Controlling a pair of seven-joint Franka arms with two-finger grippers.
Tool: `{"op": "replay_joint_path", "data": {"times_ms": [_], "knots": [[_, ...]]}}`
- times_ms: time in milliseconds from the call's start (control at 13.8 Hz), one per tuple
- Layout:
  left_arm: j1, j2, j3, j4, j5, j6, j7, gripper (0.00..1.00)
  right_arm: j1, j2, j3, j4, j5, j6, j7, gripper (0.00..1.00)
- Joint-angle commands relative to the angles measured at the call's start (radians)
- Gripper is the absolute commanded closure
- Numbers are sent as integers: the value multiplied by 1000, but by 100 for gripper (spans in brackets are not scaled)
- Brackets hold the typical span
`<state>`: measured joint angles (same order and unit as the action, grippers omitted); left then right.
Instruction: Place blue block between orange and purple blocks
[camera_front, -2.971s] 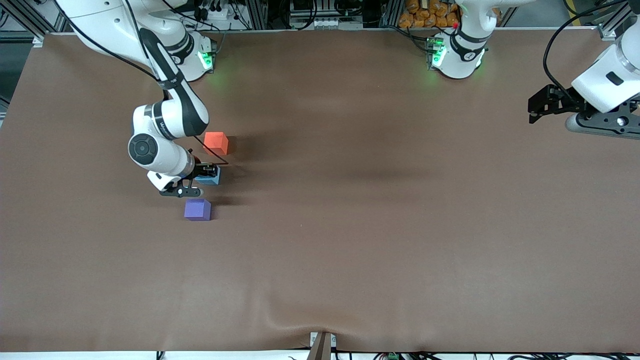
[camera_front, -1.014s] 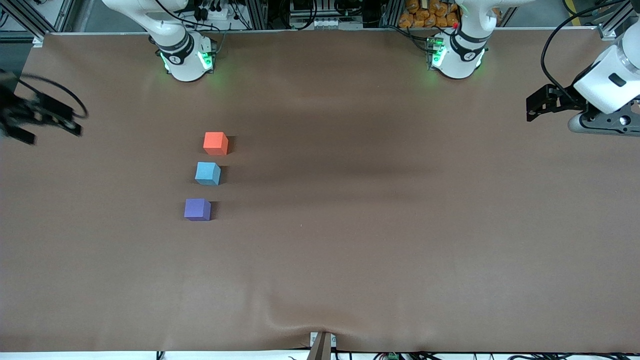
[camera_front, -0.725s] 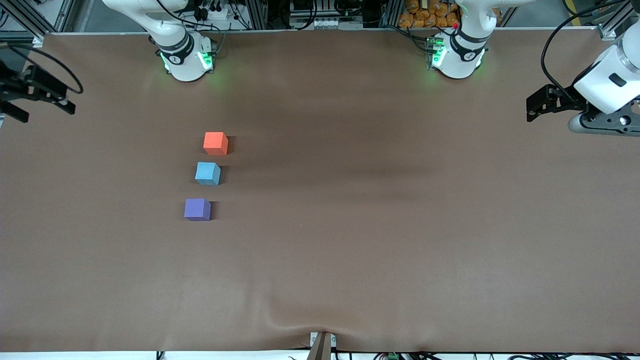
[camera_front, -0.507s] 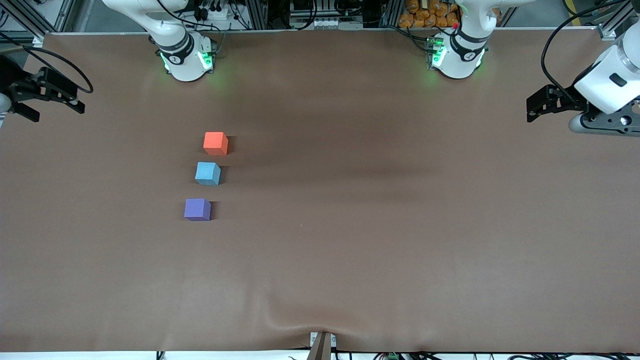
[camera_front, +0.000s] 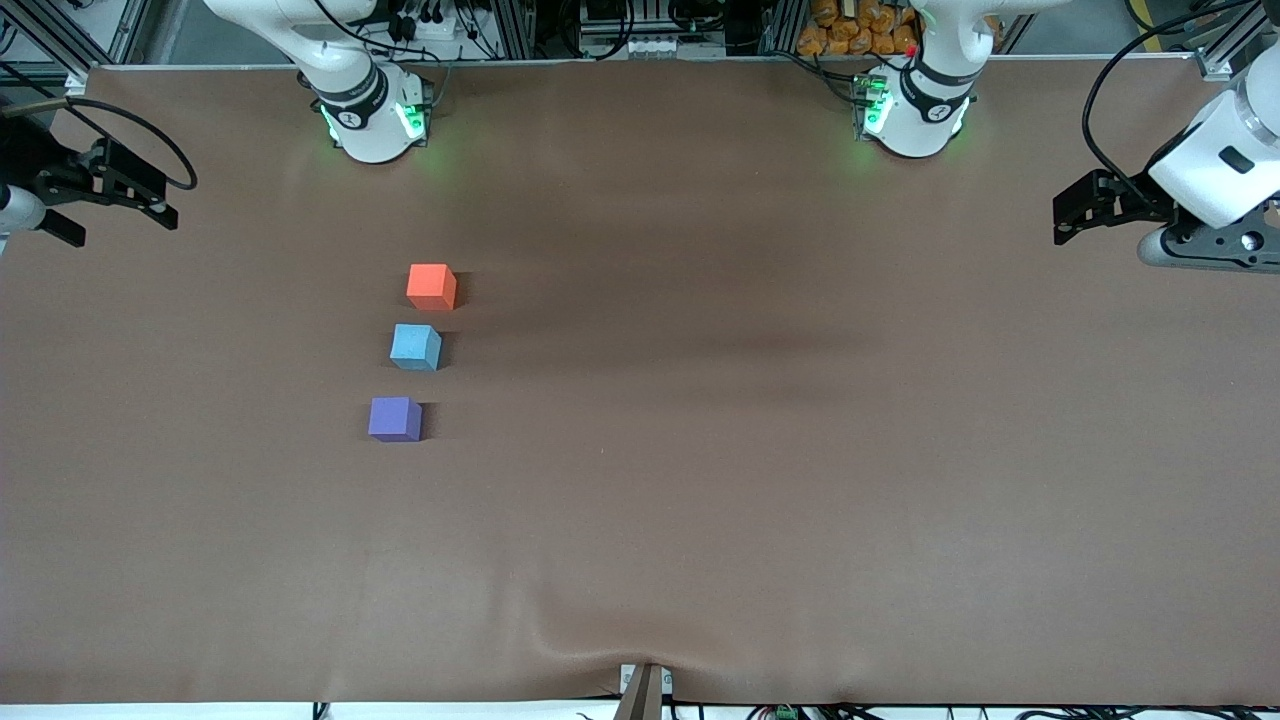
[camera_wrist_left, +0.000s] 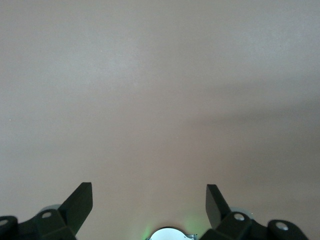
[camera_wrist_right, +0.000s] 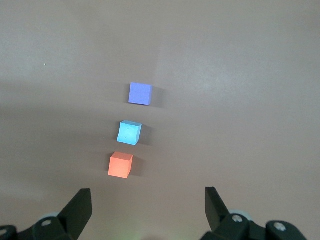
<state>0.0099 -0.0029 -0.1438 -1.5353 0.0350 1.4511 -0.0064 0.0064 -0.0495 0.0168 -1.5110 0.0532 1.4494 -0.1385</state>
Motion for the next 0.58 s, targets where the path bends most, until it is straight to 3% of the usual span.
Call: {"op": "replay_joint_path", "data": {"times_ms": [0,507], "knots": [[10,-19,-2,-12,-20,8,-3,0,6,-24,-3,-17,-21,3,-10,0],[10,-17,0,-16,-20,8,-4,0,6,-24,-6,-17,-18,-17,2,0]]}}
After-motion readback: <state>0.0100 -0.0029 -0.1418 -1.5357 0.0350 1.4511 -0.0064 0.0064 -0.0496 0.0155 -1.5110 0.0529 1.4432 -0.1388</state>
